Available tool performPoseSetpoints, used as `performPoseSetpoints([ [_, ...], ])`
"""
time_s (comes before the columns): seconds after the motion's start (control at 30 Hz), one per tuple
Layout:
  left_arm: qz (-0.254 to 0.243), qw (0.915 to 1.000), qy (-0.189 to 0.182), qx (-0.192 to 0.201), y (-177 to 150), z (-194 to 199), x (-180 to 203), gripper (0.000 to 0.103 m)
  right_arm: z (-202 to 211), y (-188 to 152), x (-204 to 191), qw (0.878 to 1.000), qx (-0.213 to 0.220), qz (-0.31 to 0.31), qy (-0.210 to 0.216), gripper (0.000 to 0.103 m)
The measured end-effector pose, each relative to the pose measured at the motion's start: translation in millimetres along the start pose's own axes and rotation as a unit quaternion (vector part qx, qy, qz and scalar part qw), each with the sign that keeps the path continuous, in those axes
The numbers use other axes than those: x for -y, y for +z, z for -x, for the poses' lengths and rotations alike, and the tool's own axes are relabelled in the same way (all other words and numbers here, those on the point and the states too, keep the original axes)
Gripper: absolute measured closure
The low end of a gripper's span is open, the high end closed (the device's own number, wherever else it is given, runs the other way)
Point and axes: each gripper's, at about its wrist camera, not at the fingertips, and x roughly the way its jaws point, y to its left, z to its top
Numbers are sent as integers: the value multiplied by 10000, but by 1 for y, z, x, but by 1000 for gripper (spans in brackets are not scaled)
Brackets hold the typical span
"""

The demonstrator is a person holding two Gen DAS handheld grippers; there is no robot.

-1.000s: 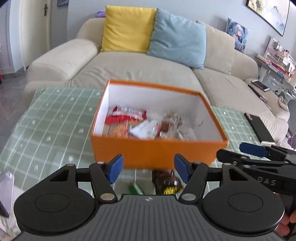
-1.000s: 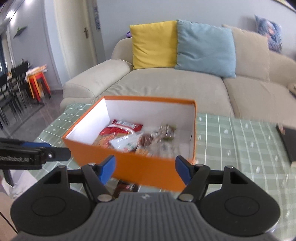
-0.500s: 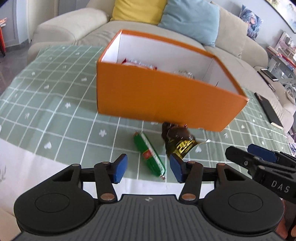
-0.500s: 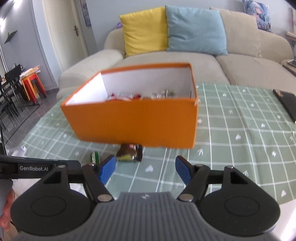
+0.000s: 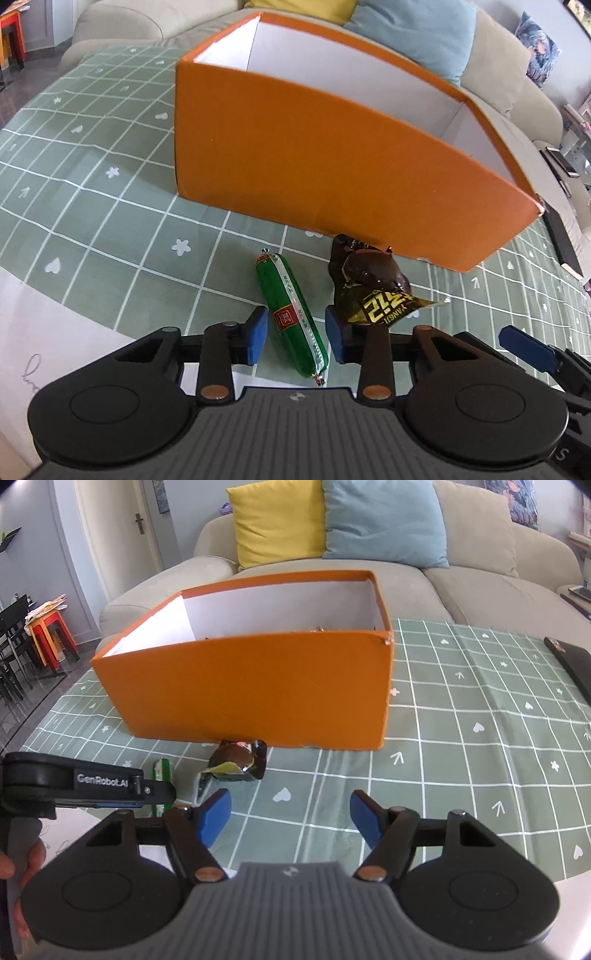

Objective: Organize snacks
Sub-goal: 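Move both tools back toward the green sausage and chocolate bar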

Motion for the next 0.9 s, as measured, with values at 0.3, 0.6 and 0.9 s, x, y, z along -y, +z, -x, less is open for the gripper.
performPoseSetpoints([
  [0.3, -212, 9996, 165, -32, -1, -9, 6, 66, -10, 3, 1, 9999, -103, -99, 35, 33],
  [0.6, -713, 9971, 187, -198, 3, -7, -2, 73, -11, 3, -3, 9999, -90, 46, 36, 30],
  [0.9, -1155, 9915, 488, -333, 4, 0, -20, 70, 0, 8, -10, 9997, 160, 150, 54, 30],
])
